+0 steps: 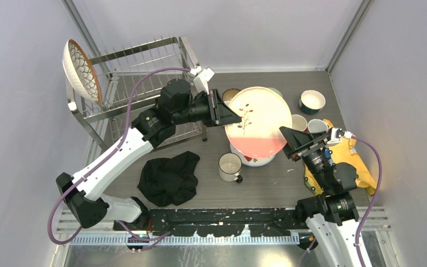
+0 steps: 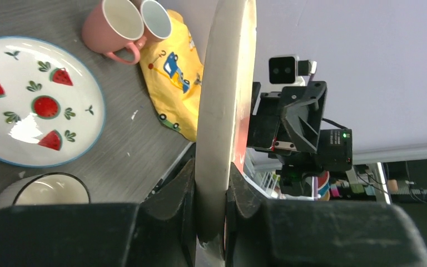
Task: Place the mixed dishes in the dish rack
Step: Insert the plate into the dish rack.
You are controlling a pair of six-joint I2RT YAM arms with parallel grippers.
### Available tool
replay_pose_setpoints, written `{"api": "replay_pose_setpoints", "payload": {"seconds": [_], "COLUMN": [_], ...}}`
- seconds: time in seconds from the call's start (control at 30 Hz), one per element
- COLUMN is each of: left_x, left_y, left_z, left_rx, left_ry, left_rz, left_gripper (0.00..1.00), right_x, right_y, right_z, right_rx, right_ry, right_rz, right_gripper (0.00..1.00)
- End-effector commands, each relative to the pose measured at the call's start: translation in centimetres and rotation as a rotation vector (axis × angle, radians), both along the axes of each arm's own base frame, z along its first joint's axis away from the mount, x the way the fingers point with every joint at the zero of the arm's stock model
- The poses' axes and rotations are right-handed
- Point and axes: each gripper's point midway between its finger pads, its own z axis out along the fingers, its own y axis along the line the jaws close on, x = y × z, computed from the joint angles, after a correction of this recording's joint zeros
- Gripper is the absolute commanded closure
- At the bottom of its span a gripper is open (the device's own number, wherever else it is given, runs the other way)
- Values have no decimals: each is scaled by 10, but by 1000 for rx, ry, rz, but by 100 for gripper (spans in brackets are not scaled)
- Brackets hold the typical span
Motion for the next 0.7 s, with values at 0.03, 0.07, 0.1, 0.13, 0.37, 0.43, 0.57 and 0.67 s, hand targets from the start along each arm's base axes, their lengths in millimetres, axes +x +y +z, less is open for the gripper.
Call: {"api": "replay_pose_setpoints", "payload": {"seconds": [0.03,0.07,0.1,0.13,0.37,0.43,0.57,0.67], "left_x": [2,4,5,6,21,26,34,43], "left_y": [22,23,24,25,35,40,53,67], "left_z": [73,76,76,79,106,115,141,158], "left_rx": [-155,-166,-174,-185,-276,-298,-365,-392], "left_ry": [-214,-217,-214,-212,-209,-212,-242,-267], "left_rz": [100,113,123,132,217,251,326,413], "left_gripper": [100,100,100,100,100,100,100,100], "right_x": [-8,-9,-9,-8,-5,-4,-2,-1], "right_y": [-3,-3,-3,-2,-5,-6,-9,-10], "right_z": [21,22,22,17,10,7,1,-2], "right_rx": [8,7,6,-1,-15,-20,-31,-41], "right_ry": [-82,-84,-86,-65,-36,-24,7,24], "right_rz": [-7,-7,-8,-8,-30,-38,-56,-63], "right_gripper": [22,19,16,12,0,0,0,0]}}
